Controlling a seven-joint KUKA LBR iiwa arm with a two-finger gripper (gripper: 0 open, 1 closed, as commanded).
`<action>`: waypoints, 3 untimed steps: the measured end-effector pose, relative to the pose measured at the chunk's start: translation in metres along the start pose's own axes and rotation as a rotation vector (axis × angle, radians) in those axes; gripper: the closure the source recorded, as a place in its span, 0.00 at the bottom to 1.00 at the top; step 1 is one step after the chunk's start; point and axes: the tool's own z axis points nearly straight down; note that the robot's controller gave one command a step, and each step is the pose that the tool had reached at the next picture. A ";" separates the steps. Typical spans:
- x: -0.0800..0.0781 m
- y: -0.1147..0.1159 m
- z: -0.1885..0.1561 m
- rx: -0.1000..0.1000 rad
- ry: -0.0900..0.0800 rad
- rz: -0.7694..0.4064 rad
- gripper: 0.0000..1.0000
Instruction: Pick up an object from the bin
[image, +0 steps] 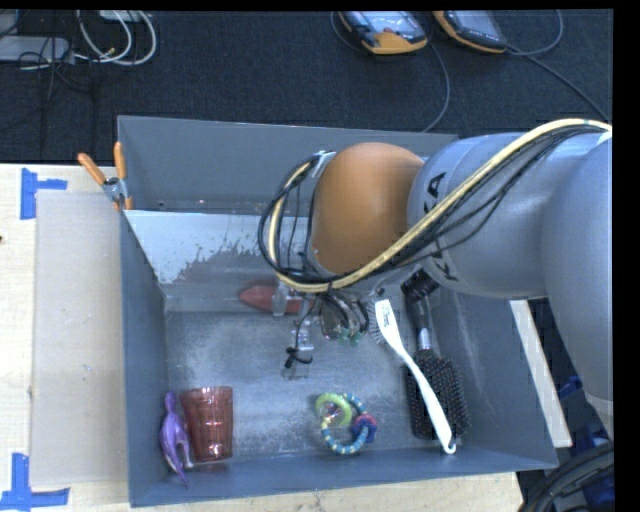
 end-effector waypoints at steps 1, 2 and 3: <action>-0.002 0.000 -0.005 -0.001 -0.008 0.003 0.00; -0.004 -0.035 0.032 -0.003 -0.008 -0.019 0.00; -0.006 -0.058 0.081 0.001 -0.006 0.000 0.00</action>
Offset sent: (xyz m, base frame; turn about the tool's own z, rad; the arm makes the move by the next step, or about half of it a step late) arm 0.0024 -0.0629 -0.0605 -0.0232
